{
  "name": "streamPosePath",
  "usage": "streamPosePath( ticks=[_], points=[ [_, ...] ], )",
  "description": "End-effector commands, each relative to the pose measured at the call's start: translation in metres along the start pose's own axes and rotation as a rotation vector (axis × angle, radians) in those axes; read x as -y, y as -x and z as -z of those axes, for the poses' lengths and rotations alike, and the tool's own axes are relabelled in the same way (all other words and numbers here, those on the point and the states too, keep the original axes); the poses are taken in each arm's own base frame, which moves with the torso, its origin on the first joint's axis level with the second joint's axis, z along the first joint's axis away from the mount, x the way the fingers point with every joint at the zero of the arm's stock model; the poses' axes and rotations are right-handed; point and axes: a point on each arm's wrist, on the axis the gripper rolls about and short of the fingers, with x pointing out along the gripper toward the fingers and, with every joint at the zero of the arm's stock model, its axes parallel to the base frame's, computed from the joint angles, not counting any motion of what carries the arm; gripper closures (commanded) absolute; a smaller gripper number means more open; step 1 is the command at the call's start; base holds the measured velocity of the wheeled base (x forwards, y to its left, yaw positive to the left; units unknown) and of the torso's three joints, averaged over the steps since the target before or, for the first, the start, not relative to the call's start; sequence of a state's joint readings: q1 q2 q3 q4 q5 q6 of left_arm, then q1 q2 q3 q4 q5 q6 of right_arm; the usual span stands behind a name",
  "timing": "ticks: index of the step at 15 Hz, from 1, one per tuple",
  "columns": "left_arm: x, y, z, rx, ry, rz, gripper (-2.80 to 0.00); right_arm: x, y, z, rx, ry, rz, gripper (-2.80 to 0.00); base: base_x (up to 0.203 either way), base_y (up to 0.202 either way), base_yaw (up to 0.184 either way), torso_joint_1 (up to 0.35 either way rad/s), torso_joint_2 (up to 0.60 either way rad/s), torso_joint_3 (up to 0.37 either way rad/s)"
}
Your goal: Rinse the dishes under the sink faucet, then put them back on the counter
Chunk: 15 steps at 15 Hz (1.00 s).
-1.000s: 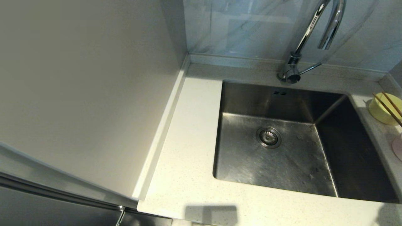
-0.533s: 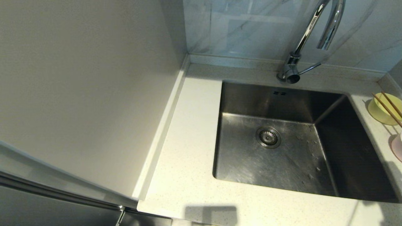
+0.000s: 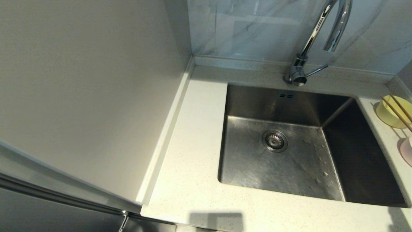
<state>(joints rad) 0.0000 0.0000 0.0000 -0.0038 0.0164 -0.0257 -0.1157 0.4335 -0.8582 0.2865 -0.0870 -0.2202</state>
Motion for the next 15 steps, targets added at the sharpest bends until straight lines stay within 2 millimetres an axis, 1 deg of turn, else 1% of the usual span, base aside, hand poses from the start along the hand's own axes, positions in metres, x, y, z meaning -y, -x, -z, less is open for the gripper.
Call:
streamPosePath(
  ticks=[1, 3, 5, 6, 9, 10, 11, 13, 15],
  points=[
    [0.0, 0.0, 0.0, 0.004, 0.0, 0.0, 0.0, -0.001, 0.021, 0.026, 0.086, -0.014, 0.018, 0.0, 0.0, 0.0, 0.0, 0.0, 0.0, 0.0],
    [0.0, 0.0, 0.0, 0.004, 0.0, 0.0, 0.0, -0.002, 0.012, 0.037, 0.136, -0.032, 0.084, 0.0, 0.0, 0.0, 0.0, 0.0, 0.0, 0.0],
    [0.0, 0.0, 0.0, 0.004, 0.0, 0.0, 0.0, 0.002, 0.012, 0.04, 0.203, -0.048, 0.047, 0.0, 0.0, 0.0, 0.0, 0.0, 0.0, 0.0],
    [0.0, 0.0, 0.0, 0.004, 0.0, 0.0, 0.0, 0.004, 0.016, 0.045, 0.226, -0.045, 0.05, 0.0, 0.0, 0.0, 0.0, 0.0, 0.0, 0.0],
    [0.0, 0.0, 0.0, 0.004, 0.0, 0.0, 0.0, -0.002, 0.03, 0.076, 0.227, -0.031, 0.086, 0.0, 0.0, 0.0, 0.0, 0.0, 0.0, 0.0],
    [0.0, 0.0, 0.0, 0.004, 0.0, 0.0, 0.0, -0.005, 0.035, 0.09, 0.202, -0.022, 0.09, 0.0, 0.0, 0.0, 0.0, 0.0, 0.0, 0.0],
    [0.0, 0.0, 0.0, 0.004, 0.0, 0.0, 0.0, -0.008, 0.034, 0.103, 0.146, -0.007, 0.083, 0.0, 0.0, 0.0, 0.0, 0.0, 0.0, 0.0],
    [0.0, 0.0, 0.0, 0.004, 0.0, 0.0, 0.0, -0.012, 0.035, 0.118, 0.13, 0.001, 0.078, 0.0, 0.0, 0.0, 0.0, 0.0, 0.0, 0.0],
    [0.0, 0.0, 0.0, 0.004, 0.0, 0.0, 0.0, -0.011, 0.035, 0.113, 0.199, 0.006, 0.099, 0.0, 0.0, 0.0, 0.0, 0.0, 0.0, 0.0]
  ],
)
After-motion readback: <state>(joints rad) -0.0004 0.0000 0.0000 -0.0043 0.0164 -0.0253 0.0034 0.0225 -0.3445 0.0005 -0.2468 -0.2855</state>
